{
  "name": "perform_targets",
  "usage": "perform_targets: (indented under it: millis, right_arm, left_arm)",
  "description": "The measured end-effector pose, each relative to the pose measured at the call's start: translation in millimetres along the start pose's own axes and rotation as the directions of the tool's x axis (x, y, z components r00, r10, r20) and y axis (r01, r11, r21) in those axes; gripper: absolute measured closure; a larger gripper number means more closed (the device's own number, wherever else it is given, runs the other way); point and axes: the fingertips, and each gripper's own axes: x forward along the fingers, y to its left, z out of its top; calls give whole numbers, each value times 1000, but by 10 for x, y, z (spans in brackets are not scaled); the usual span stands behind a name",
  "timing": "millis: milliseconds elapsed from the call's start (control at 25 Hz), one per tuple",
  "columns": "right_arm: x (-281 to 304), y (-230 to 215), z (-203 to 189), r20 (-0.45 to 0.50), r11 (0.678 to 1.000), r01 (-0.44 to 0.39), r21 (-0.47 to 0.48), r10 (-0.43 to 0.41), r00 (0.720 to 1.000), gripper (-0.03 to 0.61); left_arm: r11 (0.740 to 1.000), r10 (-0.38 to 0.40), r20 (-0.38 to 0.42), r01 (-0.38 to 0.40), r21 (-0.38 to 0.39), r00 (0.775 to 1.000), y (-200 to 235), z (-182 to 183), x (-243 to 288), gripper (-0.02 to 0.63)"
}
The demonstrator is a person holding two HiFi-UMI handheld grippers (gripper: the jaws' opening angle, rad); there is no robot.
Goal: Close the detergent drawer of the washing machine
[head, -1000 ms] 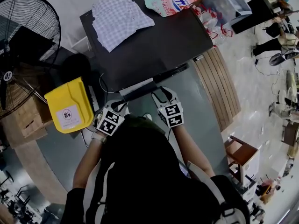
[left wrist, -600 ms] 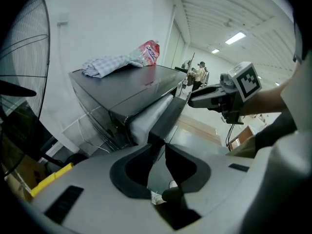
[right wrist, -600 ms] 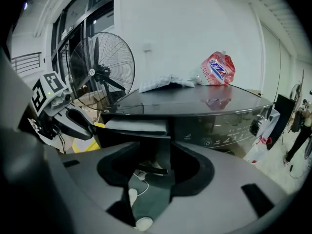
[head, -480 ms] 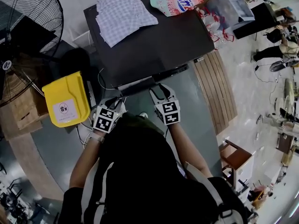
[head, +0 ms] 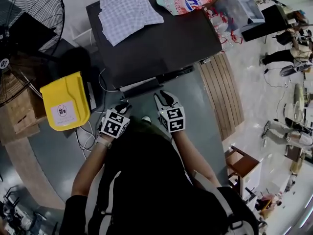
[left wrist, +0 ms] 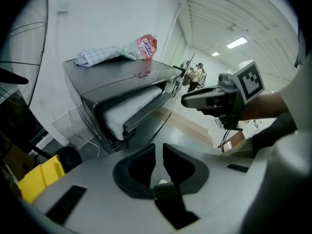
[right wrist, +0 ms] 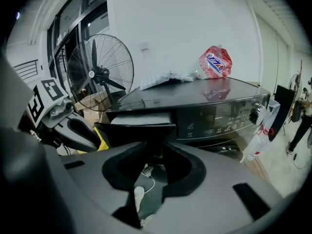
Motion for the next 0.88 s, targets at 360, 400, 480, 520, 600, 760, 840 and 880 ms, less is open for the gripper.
perform_targets:
  millis: [360, 400, 480, 520, 600, 760, 840, 880]
  right_arm:
    - [50, 143, 68, -14, 997, -20, -79, 19, 1000, 545]
    - [64, 148, 83, -17, 996, -22, -84, 20, 1000, 546]
    - [88, 148, 99, -29, 996, -21, -84, 18, 999, 552]
    - [96, 149, 97, -36, 997, -20, -80, 17, 999, 561]
    - [111, 164, 83, -43, 997, -20, -70, 17, 999, 561]
    - [167, 240, 140, -28, 997, -35, -71, 33, 999, 561]
    - [232, 279, 255, -18, 995, -44, -90, 42, 999, 561]
    - [272, 290, 313, -17, 994, -46, -98, 45, 999, 561]
  left_arm:
    - [998, -53, 48, 52, 29, 997, -178, 238, 161, 603]
    - [998, -58, 49, 57, 30, 997, -194, 251, 168, 603]
    - [997, -68, 42, 66, 46, 997, -227, 264, 181, 603]
    - [995, -76, 35, 74, 59, 996, -246, 265, 186, 603]
    - [992, -92, 19, 90, 89, 996, -282, 270, 190, 603]
    - [990, -89, 12, 87, 114, 996, -240, 317, 218, 603]
    - [994, -75, 26, 73, 79, 997, -125, 385, 212, 603]
    - [996, -67, 34, 65, 56, 997, -54, 420, 204, 603]
